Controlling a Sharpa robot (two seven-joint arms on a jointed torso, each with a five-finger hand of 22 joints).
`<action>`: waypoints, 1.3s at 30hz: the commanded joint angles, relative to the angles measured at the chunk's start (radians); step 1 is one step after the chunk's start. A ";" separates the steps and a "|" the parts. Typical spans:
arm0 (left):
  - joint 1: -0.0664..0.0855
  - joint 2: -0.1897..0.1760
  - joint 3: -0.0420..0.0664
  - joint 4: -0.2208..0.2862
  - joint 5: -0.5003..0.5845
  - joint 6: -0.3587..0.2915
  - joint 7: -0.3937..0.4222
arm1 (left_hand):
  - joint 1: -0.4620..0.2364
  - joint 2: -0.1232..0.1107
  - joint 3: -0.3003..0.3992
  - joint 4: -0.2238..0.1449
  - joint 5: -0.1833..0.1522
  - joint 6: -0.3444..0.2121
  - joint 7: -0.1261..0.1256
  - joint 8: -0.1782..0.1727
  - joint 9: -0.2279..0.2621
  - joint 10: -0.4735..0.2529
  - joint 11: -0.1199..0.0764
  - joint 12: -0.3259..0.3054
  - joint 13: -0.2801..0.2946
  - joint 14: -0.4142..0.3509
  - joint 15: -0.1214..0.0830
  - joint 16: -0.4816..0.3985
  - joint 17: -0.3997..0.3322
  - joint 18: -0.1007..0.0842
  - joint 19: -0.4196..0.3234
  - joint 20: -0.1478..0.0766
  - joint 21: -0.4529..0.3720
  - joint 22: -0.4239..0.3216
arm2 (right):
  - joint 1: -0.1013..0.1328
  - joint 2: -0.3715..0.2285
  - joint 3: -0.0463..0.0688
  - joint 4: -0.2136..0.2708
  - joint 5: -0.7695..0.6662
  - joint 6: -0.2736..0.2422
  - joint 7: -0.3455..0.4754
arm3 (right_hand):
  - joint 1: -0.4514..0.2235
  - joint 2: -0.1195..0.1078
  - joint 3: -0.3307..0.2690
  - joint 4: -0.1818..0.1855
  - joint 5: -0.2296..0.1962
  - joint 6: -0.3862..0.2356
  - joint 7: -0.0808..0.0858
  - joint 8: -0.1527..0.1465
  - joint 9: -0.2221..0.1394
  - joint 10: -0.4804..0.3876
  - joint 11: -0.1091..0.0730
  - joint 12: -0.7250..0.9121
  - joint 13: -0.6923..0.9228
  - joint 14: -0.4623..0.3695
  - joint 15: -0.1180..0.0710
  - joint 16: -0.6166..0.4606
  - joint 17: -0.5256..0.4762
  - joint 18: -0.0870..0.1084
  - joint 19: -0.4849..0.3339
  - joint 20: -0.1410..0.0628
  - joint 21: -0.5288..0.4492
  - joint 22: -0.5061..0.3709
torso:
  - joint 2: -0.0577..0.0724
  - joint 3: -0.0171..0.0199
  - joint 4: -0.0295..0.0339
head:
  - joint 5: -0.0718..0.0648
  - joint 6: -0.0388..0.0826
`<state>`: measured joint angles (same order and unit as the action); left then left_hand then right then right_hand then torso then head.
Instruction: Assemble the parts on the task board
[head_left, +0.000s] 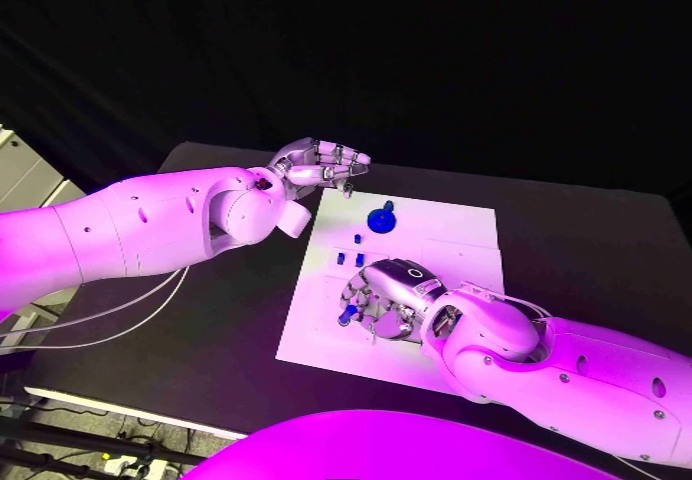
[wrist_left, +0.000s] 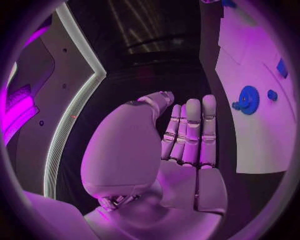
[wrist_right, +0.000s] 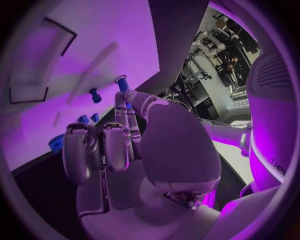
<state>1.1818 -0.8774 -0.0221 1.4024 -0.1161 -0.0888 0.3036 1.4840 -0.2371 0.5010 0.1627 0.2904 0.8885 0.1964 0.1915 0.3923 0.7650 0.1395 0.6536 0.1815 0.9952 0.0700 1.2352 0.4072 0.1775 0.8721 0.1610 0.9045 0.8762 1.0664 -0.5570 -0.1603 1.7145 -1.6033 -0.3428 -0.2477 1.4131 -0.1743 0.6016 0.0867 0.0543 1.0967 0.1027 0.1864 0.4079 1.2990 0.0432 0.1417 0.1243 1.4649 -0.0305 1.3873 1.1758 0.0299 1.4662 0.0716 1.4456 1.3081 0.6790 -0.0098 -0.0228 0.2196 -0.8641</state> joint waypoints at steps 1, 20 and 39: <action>0.000 0.002 0.001 0.002 0.006 0.017 0.005 | -0.008 0.004 0.001 -0.002 0.001 -0.005 0.000 0.006 0.001 -0.008 0.002 0.001 -0.001 0.007 -0.003 -0.006 -0.001 0.007 0.007 0.002 -0.005 -0.001 | -0.002 0.003 -0.001 -0.003 -0.040 0.030 -0.020 | -0.003 0.010 0.001 -0.005 0.005 0.000 0.005 0.035 0.105 -0.001 -0.004 -0.007 0.001 0.033 -0.006 0.003 0.002 -0.005 0.069 -0.006 0.000 0.222 | -0.001 -0.0001 -0.0004 | 0.001 -0.001; 0.000 0.002 0.001 0.001 0.006 0.016 0.004 | -0.009 0.005 0.001 -0.002 0.001 -0.006 0.000 0.007 0.002 -0.009 0.002 0.002 -0.002 0.007 -0.003 -0.006 -0.001 0.007 0.008 0.002 -0.006 -0.002 | -0.007 0.023 -0.007 -0.012 -0.058 0.057 -0.021 | -0.049 -0.010 -0.006 -0.009 0.004 -0.017 0.007 0.027 0.108 -0.011 0.002 -0.024 0.005 0.030 -0.001 -0.002 -0.008 -0.003 0.066 -0.003 -0.010 0.220 | 0.000 0.0002 -0.0004 | 0.000 0.000; 0.000 0.000 0.000 0.001 0.006 0.022 0.000 | -0.011 0.006 0.001 -0.002 0.001 -0.006 0.000 0.008 0.002 -0.011 0.003 0.002 -0.002 0.007 -0.002 -0.006 -0.002 0.007 0.009 0.002 -0.007 -0.003 | -0.011 0.027 -0.012 -0.022 -0.063 -0.040 -0.052 | -0.130 -0.094 -0.068 0.015 0.004 -0.120 0.027 -0.054 0.068 -0.127 0.032 -0.068 0.000 0.020 0.024 -0.018 -0.043 0.013 0.043 0.020 -0.097 0.194 | 0.000 0.0006 -0.0004 | -0.005 0.004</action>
<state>1.1818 -0.8783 -0.0221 1.4017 -0.1153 -0.0856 0.3002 1.4787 -0.2318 0.5010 0.1628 0.2904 0.8885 0.1964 0.1952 0.3932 0.7613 0.1432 0.6536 0.1800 0.9952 0.0700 1.2352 0.4074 0.1776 0.8757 0.1647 0.9045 0.8746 1.0564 -0.5288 -0.1724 1.6891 -1.6491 -0.3444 -0.2835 1.2813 -0.2578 0.5379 0.1008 0.0604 0.9835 0.1307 0.1352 0.4764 1.1772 0.0751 0.0721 0.1238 1.4664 -0.0142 1.3718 1.1333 0.0299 1.4678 0.0846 1.3530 1.3076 0.6783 -0.0098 -0.0229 0.2150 -0.8613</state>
